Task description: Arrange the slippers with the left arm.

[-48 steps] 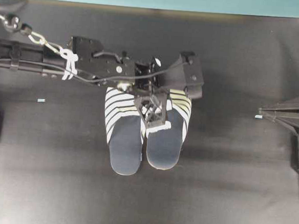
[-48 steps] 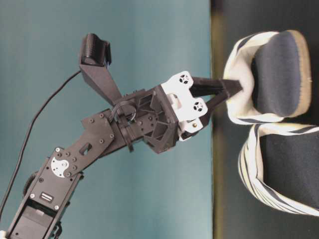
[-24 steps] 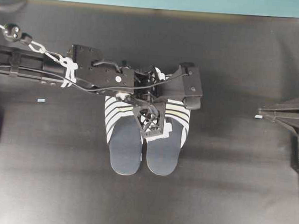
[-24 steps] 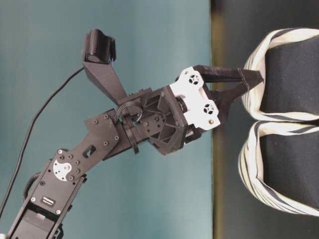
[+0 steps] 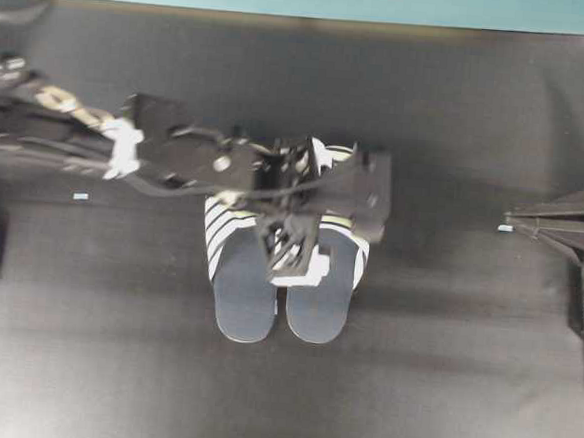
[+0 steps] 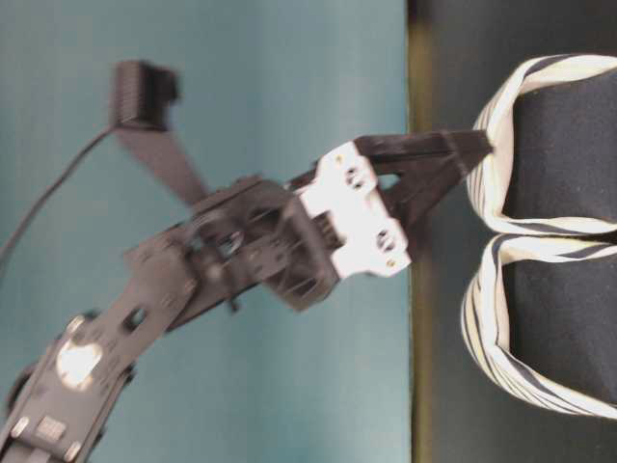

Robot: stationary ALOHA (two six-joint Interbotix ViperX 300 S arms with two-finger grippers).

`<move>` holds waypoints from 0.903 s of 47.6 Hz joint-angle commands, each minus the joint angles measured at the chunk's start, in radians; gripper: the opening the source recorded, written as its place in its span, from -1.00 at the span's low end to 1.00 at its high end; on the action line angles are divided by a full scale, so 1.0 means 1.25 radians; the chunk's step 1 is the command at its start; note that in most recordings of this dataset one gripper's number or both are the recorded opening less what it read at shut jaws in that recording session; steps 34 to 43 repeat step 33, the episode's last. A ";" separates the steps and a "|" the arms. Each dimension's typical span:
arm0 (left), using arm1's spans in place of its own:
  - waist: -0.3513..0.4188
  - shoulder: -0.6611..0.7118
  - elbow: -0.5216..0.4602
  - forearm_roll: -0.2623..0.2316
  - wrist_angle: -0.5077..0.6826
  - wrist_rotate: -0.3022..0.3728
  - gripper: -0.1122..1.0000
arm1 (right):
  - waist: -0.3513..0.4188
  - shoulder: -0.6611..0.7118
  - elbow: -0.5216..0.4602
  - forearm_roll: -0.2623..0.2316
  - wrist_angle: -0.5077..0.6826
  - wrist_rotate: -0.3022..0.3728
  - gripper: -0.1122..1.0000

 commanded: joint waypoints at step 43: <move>-0.055 -0.444 0.463 0.001 -0.403 -0.001 0.79 | -0.001 -0.009 0.009 0.002 -0.007 0.005 -0.82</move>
